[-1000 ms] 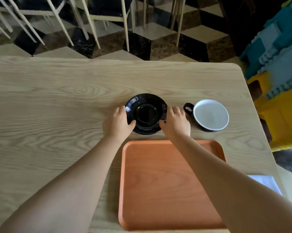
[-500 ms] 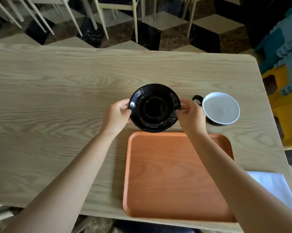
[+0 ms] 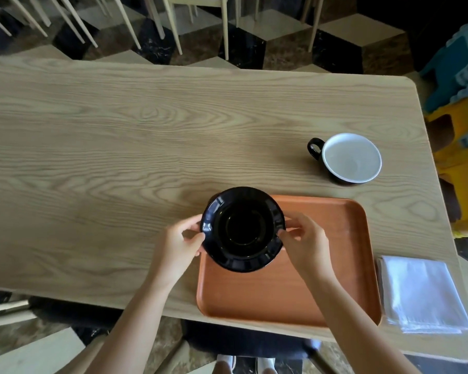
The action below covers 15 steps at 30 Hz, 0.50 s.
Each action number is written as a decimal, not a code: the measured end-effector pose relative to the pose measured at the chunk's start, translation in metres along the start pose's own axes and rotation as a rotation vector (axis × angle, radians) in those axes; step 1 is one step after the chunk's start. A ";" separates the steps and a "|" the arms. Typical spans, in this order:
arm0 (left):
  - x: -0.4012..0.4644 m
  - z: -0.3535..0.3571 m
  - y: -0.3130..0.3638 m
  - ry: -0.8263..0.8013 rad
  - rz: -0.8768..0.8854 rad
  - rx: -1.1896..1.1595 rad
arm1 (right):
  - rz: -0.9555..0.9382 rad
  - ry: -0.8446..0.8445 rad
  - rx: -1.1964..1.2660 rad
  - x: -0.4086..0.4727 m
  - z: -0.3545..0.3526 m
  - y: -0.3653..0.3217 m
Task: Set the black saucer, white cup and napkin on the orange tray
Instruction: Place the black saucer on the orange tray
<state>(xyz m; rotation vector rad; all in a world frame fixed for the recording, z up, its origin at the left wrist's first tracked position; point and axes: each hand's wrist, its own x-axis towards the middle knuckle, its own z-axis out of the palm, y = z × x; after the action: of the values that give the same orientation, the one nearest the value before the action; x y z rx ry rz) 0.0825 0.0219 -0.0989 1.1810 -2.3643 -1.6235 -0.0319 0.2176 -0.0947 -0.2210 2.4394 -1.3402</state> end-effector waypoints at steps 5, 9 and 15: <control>-0.004 0.001 0.001 -0.013 -0.009 0.050 | 0.006 -0.008 -0.010 -0.003 0.002 0.007; -0.004 0.001 0.002 -0.005 -0.014 0.102 | 0.032 -0.022 0.001 -0.001 0.005 0.010; -0.001 -0.002 0.008 0.000 0.035 0.193 | 0.005 -0.031 0.005 0.003 0.005 0.007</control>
<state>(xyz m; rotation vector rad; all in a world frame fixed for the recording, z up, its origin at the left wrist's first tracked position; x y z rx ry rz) 0.0798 0.0224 -0.0915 1.1597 -2.5745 -1.4112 -0.0326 0.2166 -0.1037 -0.2326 2.4094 -1.3302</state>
